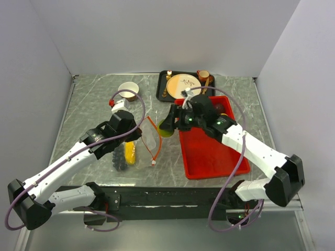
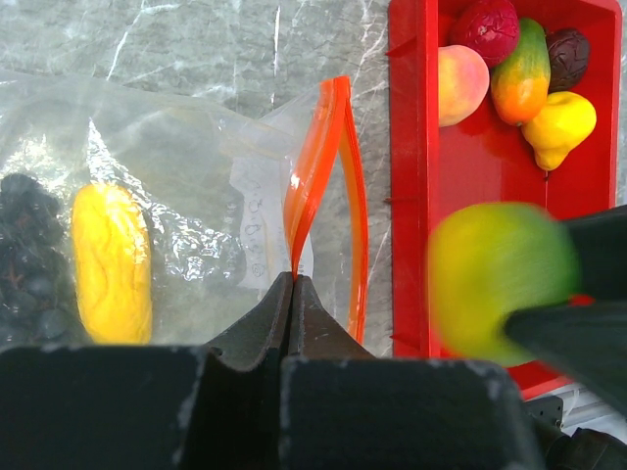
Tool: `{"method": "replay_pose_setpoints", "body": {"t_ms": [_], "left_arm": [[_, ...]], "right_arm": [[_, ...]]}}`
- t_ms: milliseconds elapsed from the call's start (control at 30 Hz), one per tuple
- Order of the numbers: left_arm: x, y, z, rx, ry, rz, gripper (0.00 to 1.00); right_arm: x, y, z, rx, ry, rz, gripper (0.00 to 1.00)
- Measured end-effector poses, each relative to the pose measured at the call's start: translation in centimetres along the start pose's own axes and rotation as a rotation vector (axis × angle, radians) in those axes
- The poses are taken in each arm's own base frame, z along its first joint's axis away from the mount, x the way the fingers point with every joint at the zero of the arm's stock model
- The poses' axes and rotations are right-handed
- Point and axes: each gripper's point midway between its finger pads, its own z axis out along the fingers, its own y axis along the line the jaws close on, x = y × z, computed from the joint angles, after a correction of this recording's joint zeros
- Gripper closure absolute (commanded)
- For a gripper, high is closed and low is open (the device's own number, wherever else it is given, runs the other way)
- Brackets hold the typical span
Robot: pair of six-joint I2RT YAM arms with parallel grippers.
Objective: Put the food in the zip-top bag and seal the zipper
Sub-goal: Place the fake fruit in the zipper food storage bag.
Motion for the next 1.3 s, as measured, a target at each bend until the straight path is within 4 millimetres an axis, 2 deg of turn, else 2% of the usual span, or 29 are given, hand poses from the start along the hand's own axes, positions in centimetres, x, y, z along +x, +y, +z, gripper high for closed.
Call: {"method": "replay_pose_setpoints", "body": {"t_ms": [167, 267, 433, 533, 700, 900, 1133, 1233, 1300], "left_arm": [[0.0, 0.0, 0.0, 0.001, 0.000, 0.000, 0.99], [0.0, -0.1, 0.0, 0.004, 0.002, -0.001, 0.99], [0.0, -0.2, 0.0, 0.011, 0.002, -0.003, 0.99], [-0.1, -0.3, -0.2, 0.016, -0.001, -0.004, 0.99], [-0.5, -0.4, -0.8, 0.030, -0.016, -0.012, 0.99], [-1.1, -0.4, -1.7, 0.044, -0.040, -0.022, 0.98], [-1.6, -0.3, -2.5, 0.045, -0.059, -0.034, 0.98], [-1.9, -0.1, -2.8, 0.043, -0.071, -0.043, 0.98], [-1.9, -0.1, -2.9, 0.044, -0.073, -0.045, 0.98]], "right_arm": [[2.6, 1.3, 2.5, -0.012, 0.094, -0.026, 0.46], [4.3, 1.3, 3.6, -0.001, 0.141, -0.031, 0.45], [5.3, 1.8, 5.4, 0.011, 0.185, -0.041, 0.40], [5.1, 2.6, 6.3, 0.007, 0.194, -0.057, 0.32], [4.9, 3.0, 6.9, 0.016, 0.195, -0.076, 0.00], [4.8, 2.2, 6.9, 0.055, 0.187, -0.097, 0.00], [3.4, 0.8, 6.4, 0.145, 0.135, -0.113, 0.00], [1.4, -1.1, 4.7, 0.222, 0.056, -0.095, 0.00], [-1.0, -3.7, 2.6, 0.299, -0.029, -0.056, 0.00]]}}
